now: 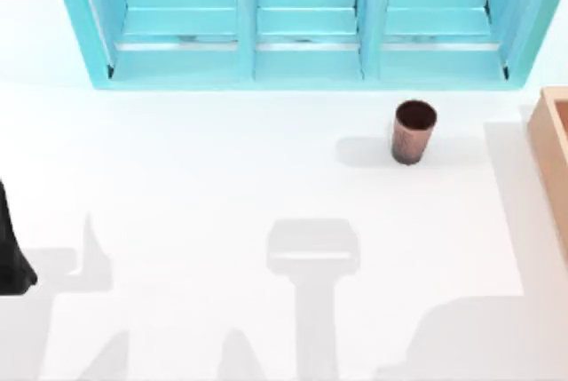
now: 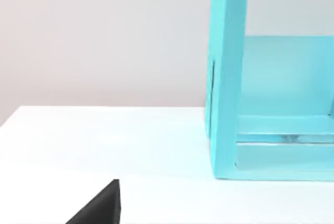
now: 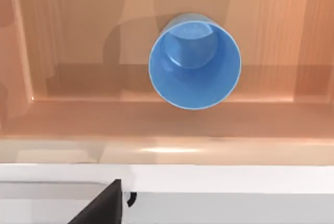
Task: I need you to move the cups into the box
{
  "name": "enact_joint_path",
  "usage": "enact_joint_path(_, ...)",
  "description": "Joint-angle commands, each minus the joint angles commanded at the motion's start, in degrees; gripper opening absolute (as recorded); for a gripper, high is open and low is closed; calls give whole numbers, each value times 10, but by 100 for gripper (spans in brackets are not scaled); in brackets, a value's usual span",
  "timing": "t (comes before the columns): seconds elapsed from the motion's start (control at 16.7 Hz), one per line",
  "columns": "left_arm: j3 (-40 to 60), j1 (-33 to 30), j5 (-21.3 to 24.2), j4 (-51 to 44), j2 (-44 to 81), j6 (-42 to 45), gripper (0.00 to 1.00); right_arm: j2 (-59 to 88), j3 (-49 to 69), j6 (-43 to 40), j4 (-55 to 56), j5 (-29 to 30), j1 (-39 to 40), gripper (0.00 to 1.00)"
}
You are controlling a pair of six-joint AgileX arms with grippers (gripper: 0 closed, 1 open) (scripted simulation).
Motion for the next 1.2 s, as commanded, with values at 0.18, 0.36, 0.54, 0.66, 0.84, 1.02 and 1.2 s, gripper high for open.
enact_joint_path(0.18, 0, 0, 0, 0, 0, 0, 100, 13, 14, 15, -1, 1, 19, 100)
enact_joint_path(0.36, 0, 0, 0, 0, 0, 0, 100, 61, 69, 69, -5, 6, 86, 100)
enact_joint_path(0.54, 0, 0, 0, 0, 0, 0, 100, 136, 157, 158, -9, 13, 191, 100)
enact_joint_path(0.66, 0, 0, 0, 0, 0, 0, 100, 194, 223, 224, -12, 18, 260, 100)
enact_joint_path(0.84, 0, 0, 0, 0, 0, 0, 100, 289, 327, 324, -15, 25, 360, 100)
enact_joint_path(1.02, 0, 0, 0, 0, 0, 0, 100, 380, 427, 414, -14, 30, 443, 100)
enact_joint_path(1.2, 0, 0, 0, 0, 0, 0, 100, 457, 511, 486, -12, 33, 502, 100)
